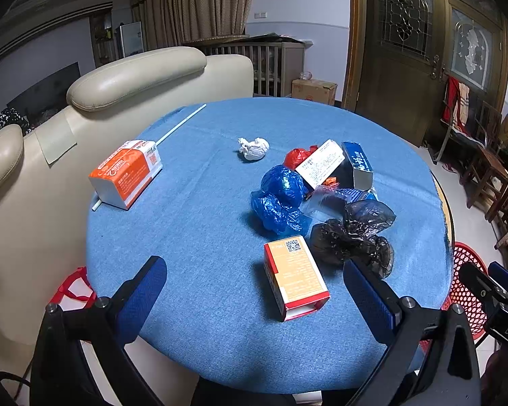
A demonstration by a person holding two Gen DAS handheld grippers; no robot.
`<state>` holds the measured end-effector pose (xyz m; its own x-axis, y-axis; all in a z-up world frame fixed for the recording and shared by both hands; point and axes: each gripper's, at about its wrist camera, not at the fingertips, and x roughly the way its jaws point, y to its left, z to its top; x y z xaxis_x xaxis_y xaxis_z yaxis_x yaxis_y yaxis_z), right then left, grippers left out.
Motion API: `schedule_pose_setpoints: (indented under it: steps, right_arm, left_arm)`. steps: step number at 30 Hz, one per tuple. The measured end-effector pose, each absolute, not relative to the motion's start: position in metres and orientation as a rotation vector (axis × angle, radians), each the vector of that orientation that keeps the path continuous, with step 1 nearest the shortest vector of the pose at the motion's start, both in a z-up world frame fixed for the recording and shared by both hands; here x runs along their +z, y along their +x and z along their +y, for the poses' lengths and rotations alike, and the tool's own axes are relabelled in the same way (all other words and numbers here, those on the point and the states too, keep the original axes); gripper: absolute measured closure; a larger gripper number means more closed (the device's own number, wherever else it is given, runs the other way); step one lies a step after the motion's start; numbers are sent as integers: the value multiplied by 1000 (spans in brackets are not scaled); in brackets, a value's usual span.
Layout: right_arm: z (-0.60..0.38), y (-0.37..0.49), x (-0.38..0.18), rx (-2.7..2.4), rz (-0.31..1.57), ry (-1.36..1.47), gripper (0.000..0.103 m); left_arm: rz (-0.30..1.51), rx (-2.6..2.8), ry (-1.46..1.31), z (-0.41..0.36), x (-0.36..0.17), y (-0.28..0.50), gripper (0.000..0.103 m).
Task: Collect trash
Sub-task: 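Move right tool toward black bag while left tool approaches yellow box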
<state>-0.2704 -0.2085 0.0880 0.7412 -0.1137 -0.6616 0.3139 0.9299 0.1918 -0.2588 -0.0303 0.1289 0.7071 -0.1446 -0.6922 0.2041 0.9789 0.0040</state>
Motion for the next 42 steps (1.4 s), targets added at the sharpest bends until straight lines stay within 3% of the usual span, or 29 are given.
schedule_pose_setpoints:
  steps: [42]
  right_arm:
    - [-201,-257,68,-213,756,278,0]
  left_arm:
    - [815,-185,50,-21,107,-246,0]
